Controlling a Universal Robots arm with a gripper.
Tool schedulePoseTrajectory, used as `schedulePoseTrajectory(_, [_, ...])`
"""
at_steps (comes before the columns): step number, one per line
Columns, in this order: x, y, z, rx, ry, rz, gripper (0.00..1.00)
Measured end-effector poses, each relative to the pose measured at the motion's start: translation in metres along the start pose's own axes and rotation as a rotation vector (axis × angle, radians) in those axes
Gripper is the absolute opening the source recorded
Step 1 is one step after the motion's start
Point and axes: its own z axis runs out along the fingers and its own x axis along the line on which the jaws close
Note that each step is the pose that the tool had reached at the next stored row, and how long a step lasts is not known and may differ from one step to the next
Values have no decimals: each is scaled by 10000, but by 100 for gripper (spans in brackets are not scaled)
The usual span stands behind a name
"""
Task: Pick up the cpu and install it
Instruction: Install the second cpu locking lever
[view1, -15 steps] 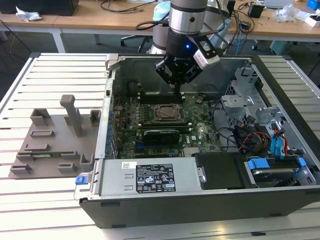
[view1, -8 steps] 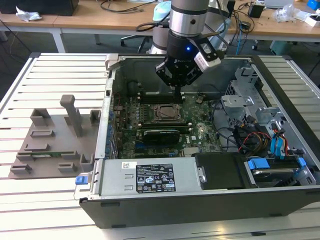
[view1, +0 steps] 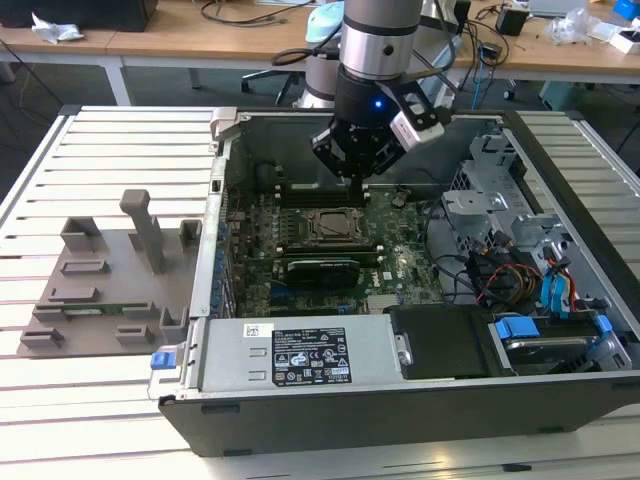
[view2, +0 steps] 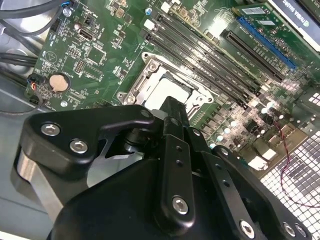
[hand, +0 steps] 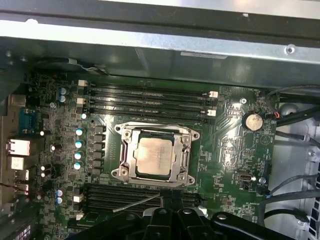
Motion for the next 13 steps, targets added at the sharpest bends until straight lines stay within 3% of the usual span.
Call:
schedulePoseTrajectory(6, [4,-47,3,-70,-5,0,11])
schedulePoseTrajectory(8, [9,-114,7,-251,-20,-2,11])
schedulePoseTrajectory(10, [10,-127,7,-688,-55,-6,11])
schedulePoseTrajectory(12, [11,-136,8,-1000,-80,-9,11])
schedulePoseTrajectory(13, [11,-140,9,-1212,-98,-12,11])
